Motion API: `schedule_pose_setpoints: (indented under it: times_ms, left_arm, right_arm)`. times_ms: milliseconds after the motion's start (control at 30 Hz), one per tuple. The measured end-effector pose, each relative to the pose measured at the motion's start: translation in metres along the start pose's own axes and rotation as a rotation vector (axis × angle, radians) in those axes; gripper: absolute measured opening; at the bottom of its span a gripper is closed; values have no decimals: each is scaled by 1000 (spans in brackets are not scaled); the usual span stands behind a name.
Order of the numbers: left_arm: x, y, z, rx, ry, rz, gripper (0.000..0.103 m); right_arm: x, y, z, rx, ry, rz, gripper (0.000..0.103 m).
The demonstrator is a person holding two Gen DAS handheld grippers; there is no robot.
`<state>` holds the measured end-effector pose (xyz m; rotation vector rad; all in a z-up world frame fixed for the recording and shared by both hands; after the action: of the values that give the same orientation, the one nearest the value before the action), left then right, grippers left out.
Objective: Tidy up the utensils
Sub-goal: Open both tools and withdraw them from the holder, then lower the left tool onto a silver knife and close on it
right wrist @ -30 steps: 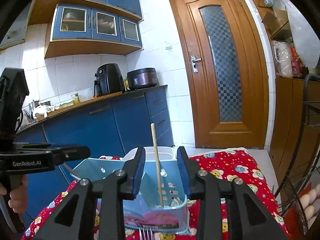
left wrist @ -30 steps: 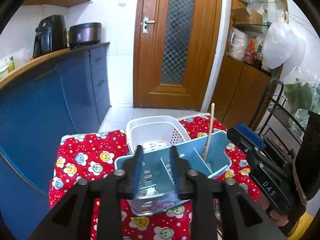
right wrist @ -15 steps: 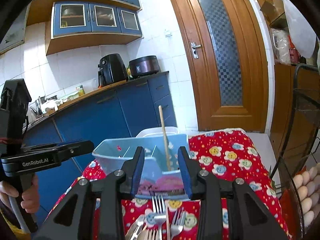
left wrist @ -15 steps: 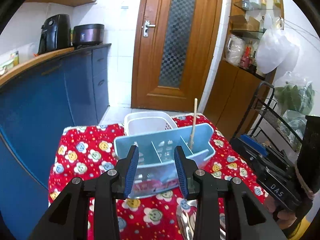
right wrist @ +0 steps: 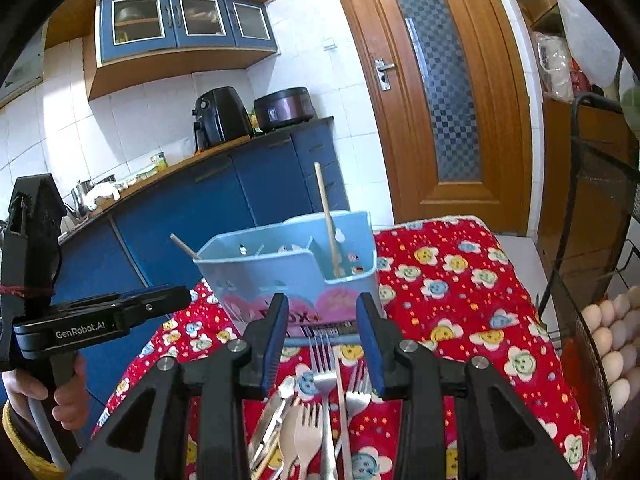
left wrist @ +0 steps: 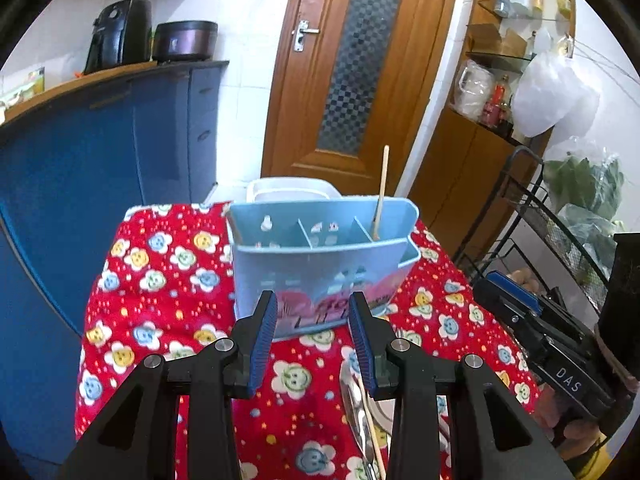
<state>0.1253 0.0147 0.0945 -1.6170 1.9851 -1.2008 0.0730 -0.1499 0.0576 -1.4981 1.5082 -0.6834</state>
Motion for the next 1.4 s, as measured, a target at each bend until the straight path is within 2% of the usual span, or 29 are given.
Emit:
schedule_pose_setpoints:
  times_ms: [767, 1233, 1400]
  left_arm:
    - [5, 56, 37, -164, 14, -42, 38]
    - [12, 87, 65, -282, 22, -49, 38]
    - [15, 92, 71, -288, 18, -39, 38]
  right_arm:
    - [37, 48, 8, -141, 61, 43, 38]
    - [50, 61, 11, -177, 72, 80, 38]
    - [52, 62, 11, -178, 73, 89, 39]
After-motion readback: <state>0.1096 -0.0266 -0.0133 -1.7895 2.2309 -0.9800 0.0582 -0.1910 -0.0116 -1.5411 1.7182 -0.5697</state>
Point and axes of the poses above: each gripper's, at about its wrist camera, not at the fingertips, and z roughly the way its jaws point, x to its right, y to its underside, the point moved 2 cm from there along z, roughly the way its jaws point, and after that the axes turned 5 degrees about y, right-handed, at the moved point
